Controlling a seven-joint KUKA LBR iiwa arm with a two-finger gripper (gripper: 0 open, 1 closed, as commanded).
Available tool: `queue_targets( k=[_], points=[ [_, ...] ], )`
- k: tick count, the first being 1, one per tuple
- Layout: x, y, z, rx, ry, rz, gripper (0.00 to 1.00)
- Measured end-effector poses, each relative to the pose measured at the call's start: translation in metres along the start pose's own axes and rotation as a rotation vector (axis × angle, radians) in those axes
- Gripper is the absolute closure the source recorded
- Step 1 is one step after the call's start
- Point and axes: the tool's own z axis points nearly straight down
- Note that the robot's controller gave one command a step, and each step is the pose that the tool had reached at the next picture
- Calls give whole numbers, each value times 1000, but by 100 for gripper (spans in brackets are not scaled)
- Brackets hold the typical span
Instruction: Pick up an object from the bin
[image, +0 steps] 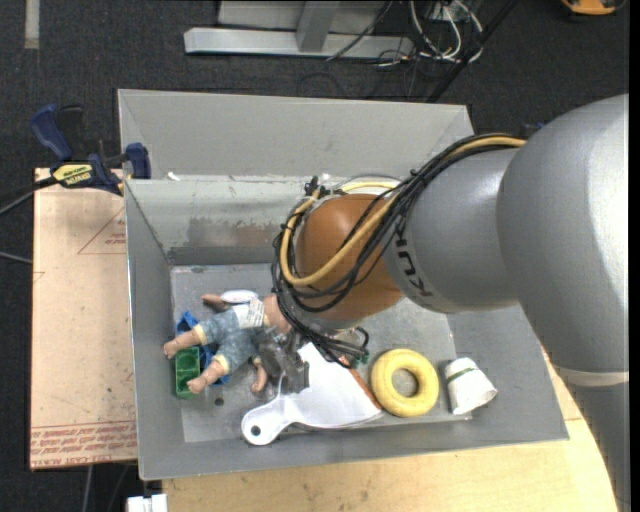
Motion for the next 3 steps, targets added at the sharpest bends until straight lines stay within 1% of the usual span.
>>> queue_targets(
  k=[3],
  points=[
    [0,0,0,0,0,0,100]
  ],
)
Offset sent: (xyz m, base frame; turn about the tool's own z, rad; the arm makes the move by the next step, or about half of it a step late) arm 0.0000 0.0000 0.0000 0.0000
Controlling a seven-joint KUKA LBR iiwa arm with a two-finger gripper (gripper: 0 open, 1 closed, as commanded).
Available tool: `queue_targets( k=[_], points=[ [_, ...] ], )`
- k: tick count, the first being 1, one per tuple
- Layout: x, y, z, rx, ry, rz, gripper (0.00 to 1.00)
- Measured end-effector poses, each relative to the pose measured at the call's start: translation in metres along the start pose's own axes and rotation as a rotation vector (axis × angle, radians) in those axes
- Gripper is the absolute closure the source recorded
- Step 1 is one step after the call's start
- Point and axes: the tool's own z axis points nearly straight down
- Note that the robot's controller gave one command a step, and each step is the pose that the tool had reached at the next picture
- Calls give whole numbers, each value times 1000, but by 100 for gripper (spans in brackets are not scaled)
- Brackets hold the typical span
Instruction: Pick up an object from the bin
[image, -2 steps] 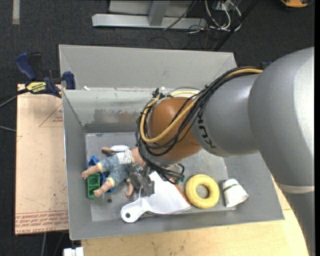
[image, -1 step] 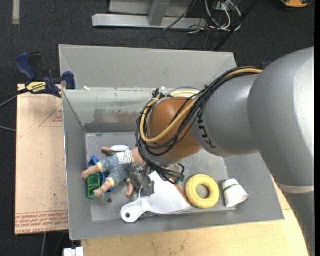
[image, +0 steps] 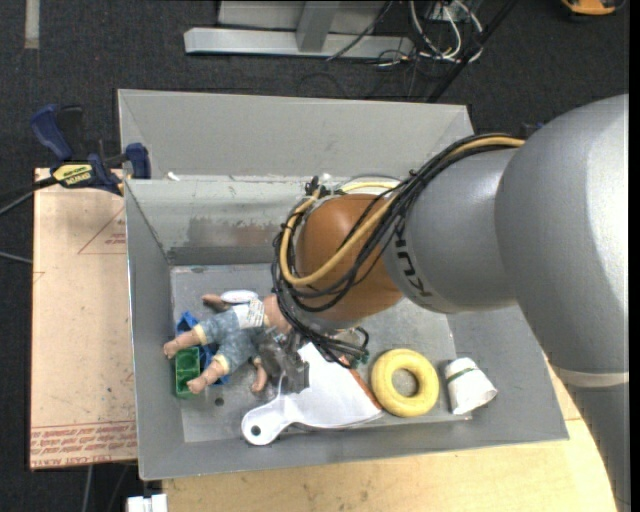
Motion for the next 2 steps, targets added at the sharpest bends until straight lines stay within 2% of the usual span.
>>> queue_targets(
  k=[2],
  points=[
    [0,0,0,0,0,0,100]
  ],
)
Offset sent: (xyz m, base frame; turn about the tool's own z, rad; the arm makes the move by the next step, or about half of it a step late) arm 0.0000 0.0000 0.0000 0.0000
